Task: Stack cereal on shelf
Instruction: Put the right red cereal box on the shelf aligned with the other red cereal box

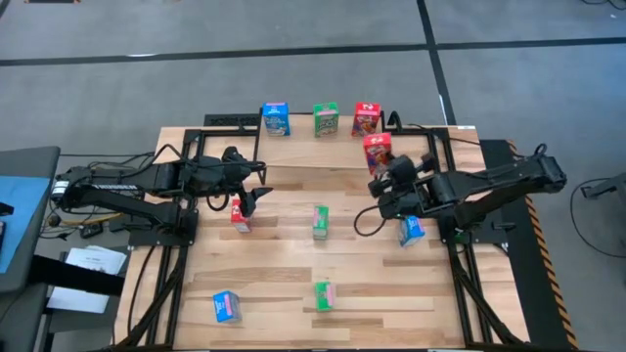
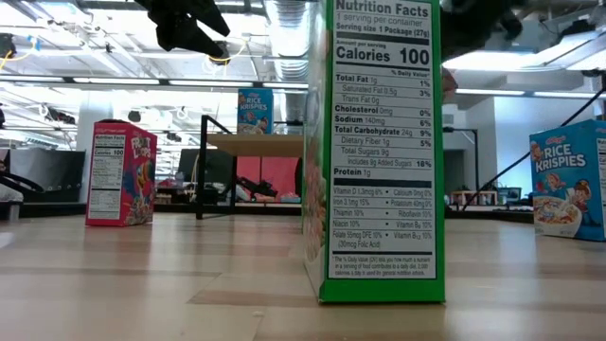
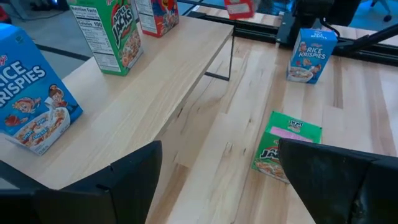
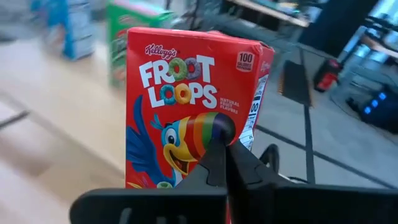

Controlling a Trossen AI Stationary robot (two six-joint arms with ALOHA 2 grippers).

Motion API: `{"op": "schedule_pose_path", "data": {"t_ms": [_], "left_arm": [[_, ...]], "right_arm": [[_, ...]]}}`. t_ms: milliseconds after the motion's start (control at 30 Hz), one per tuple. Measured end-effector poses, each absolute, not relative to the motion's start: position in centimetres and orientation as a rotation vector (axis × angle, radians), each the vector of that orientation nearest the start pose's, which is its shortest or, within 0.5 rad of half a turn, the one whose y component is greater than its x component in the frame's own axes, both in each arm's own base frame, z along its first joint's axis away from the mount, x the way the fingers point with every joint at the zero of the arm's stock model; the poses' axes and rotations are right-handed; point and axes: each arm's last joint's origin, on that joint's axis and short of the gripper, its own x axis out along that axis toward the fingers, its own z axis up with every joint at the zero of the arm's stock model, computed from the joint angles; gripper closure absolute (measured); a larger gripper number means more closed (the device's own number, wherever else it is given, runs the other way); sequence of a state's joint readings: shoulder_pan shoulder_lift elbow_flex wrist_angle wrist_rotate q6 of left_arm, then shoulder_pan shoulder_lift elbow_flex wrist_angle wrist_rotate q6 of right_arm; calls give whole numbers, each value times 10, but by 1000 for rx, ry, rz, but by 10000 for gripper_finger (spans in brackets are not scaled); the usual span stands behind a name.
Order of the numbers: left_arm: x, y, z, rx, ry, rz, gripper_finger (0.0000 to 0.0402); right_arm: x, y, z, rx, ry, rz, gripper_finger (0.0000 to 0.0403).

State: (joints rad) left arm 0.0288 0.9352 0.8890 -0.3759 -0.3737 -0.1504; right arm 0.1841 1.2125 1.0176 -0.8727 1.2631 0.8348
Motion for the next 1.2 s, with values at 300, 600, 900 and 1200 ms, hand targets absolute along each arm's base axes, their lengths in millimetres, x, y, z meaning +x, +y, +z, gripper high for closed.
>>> {"op": "schedule_pose_path", "data": {"t_ms": [300,600,900,1200], "left_arm": [[197,16,326,-67,389,425,90],[197,16,326,-66,389,425,90],[197,16,326,-37,395,419,90],[197,16,326,-37,395,419,90]], "right_arm": [[216,11,270,53,139,-1299,397],[234,6,252,53,89,-1357,397],[252,-8,238,38,74,-1432,397],[271,-16,235,18,129,-1416,397]]}}
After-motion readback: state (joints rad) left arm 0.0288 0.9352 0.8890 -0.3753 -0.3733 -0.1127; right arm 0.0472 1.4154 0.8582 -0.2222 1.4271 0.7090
